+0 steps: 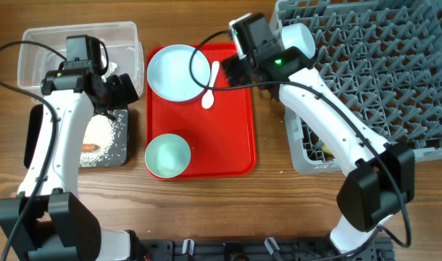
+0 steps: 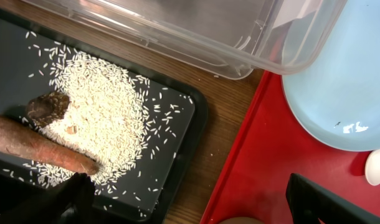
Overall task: Sort waste into correct bins and load items into the dishwasher rack
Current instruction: 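Reach the right gripper to the green bowl and grasp its rim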
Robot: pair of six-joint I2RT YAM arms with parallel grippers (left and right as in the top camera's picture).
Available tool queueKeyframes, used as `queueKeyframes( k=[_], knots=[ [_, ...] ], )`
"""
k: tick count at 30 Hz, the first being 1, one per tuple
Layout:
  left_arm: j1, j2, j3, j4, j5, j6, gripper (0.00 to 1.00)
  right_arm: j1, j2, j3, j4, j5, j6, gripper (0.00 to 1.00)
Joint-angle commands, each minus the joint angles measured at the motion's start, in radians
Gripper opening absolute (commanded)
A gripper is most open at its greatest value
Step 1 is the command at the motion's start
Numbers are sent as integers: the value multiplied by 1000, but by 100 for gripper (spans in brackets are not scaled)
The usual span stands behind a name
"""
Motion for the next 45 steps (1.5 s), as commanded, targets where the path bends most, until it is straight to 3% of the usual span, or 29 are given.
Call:
queueKeyframes(
  k=[1, 11, 21, 32, 41, 45],
  knots=[
    [5, -22, 18, 3, -10, 1, 100, 22, 6, -39, 5, -476, 306, 93],
    [5, -22, 18, 3, -10, 1, 100, 185, 13, -249, 116, -365, 566, 75],
    [5, -22, 18, 3, -10, 1, 100, 264, 74, -355, 236, -319, 685, 51],
    [5, -22, 18, 3, -10, 2, 100, 264, 128, -354, 290, -369, 689, 35],
    [5, -22, 18, 3, -10, 2, 100, 265, 128, -354, 301, -371, 690, 4],
    [5, -22, 18, 3, -10, 2, 100, 265, 128, -354, 300, -371, 690, 4]
  ],
)
